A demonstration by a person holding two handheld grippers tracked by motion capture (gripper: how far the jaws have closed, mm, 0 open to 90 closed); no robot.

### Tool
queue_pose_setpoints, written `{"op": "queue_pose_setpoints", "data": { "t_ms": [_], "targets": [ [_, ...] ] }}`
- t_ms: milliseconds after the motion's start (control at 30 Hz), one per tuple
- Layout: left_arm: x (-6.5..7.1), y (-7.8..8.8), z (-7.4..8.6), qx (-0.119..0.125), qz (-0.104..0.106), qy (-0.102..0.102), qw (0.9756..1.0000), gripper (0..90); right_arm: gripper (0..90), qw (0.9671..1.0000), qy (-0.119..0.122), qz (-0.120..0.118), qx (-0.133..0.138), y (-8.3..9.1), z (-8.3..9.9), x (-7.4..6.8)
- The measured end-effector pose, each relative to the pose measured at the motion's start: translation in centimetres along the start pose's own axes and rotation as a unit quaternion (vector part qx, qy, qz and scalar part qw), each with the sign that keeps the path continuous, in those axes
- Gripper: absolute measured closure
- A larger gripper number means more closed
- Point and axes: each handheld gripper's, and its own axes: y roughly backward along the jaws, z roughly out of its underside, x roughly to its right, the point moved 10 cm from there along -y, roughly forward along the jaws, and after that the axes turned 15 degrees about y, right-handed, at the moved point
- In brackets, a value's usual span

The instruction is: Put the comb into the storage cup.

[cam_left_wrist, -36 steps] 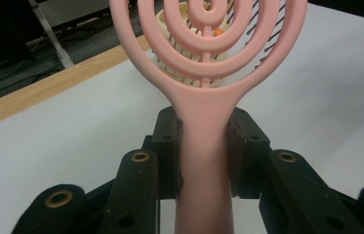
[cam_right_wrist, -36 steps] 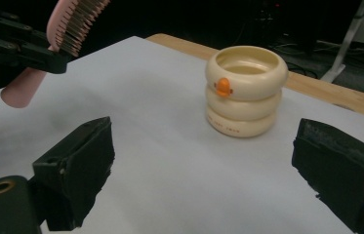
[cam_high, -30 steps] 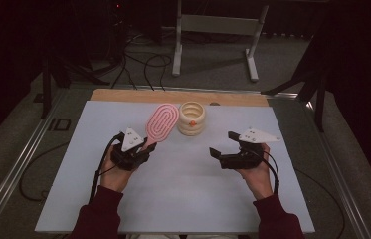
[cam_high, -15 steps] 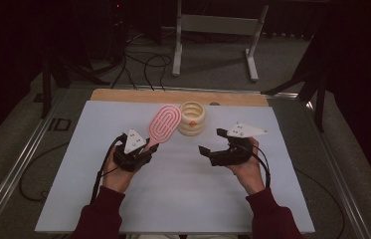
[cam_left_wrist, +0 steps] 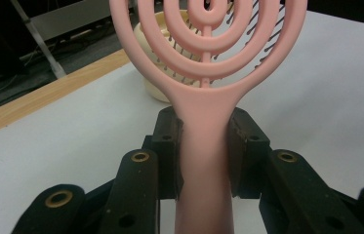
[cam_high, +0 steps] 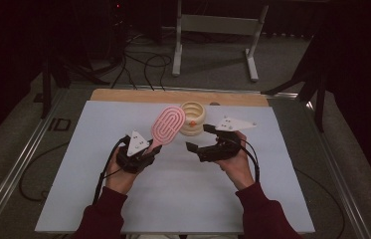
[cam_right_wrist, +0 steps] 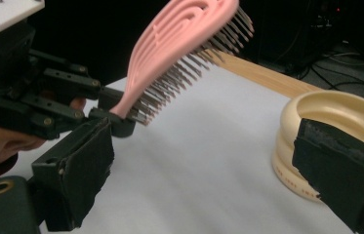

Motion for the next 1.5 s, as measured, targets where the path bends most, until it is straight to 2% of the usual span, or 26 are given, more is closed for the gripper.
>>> {"op": "queue_pose_setpoints", "data": {
  "t_ms": [533, 867, 1033, 1133, 1233, 1367, 1400, 1433, 1467, 1500],
  "targets": [
    [1.1, 0.0, -0.2, 0.009, 0.011, -0.010, 0.9998, 69.6, 7.6, 0.9997, -0.004, -0.023, 0.001, -2.2, -1.6, -1.0],
    [1.8, -0.1, -0.2, 0.008, 0.019, -0.020, 0.9996, 69.7, 7.7, 0.9994, -0.021, -0.027, -0.004, -3.5, -2.1, -0.9],
    [2.0, 0.0, -0.2, 0.008, 0.024, -0.026, 0.9994, 69.7, 8.3, 0.9985, -0.038, -0.037, -0.013, -4.1, -2.0, -1.0],
    [2.1, -0.1, -0.1, 0.007, 0.027, -0.029, 0.9992, 69.7, 12.9, 0.9975, -0.049, -0.049, -0.017, -4.3, -1.9, -1.2],
    [2.3, -0.1, -0.1, 0.004, 0.028, -0.031, 0.9991, 69.6, 15.1, 0.9969, -0.059, -0.050, -0.016, -4.5, -1.9, -1.4],
    [2.4, -0.2, 0.0, 0.005, 0.030, -0.033, 0.9990, 69.7, 25.5, 0.9963, -0.066, -0.052, -0.022, -4.6, -1.7, -1.5],
    [2.4, -0.2, 0.0, 0.005, 0.030, -0.033, 0.9990, 69.6, 25.5, 0.9963, -0.066, -0.052, -0.022, -4.6, -1.7, -1.5],
    [2.4, -0.2, -0.1, 0.007, 0.030, -0.033, 0.9990, 69.7, 32.4, 0.9961, -0.064, -0.053, -0.027, -4.7, -1.7, -1.6],
    [2.4, -0.2, -0.1, 0.007, 0.030, -0.033, 0.9990, 69.6, 32.4, 0.9961, -0.064, -0.053, -0.027, -4.7, -1.7, -1.6],
    [2.3, -0.2, -0.1, 0.006, 0.030, -0.033, 0.9990, 69.6, 36.3, 0.9960, -0.065, -0.055, -0.027, -4.7, -1.7, -1.7]
  ]
}}
